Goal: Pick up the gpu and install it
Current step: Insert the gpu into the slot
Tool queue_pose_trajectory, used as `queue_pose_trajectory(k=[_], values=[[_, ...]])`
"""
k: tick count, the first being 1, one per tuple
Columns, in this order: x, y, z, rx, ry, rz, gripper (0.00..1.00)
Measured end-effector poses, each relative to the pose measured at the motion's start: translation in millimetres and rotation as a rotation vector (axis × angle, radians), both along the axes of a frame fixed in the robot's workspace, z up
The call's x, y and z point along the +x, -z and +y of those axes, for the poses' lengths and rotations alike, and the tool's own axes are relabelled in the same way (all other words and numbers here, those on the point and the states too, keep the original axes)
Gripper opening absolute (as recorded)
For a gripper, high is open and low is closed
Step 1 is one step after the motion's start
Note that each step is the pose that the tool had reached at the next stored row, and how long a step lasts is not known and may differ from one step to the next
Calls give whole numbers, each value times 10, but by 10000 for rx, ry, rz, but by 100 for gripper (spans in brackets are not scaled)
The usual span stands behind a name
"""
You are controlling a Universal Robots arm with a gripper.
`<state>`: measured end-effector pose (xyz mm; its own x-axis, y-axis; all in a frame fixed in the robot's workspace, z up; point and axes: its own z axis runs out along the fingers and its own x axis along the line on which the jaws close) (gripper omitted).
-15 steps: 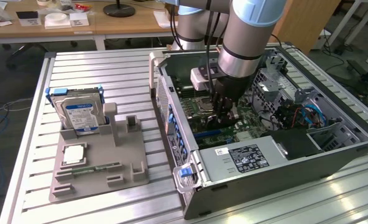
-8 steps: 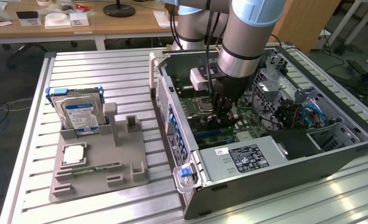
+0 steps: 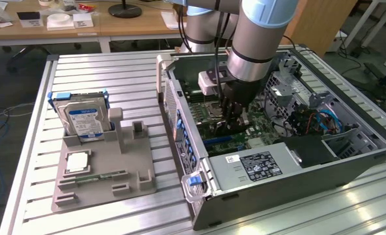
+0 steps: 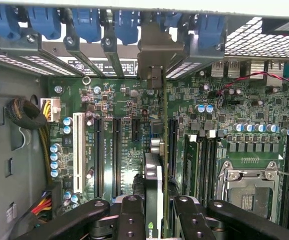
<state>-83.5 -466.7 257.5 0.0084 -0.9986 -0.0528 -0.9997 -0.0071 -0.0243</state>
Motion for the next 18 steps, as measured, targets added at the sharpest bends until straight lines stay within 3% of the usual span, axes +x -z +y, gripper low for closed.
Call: queue_pose_trajectory(k=[5,12,18], values=[[1,0,0,-1,1,9,27],[23,0,0,-49,1,146,27],[24,10,0,-50,0,149,27]])
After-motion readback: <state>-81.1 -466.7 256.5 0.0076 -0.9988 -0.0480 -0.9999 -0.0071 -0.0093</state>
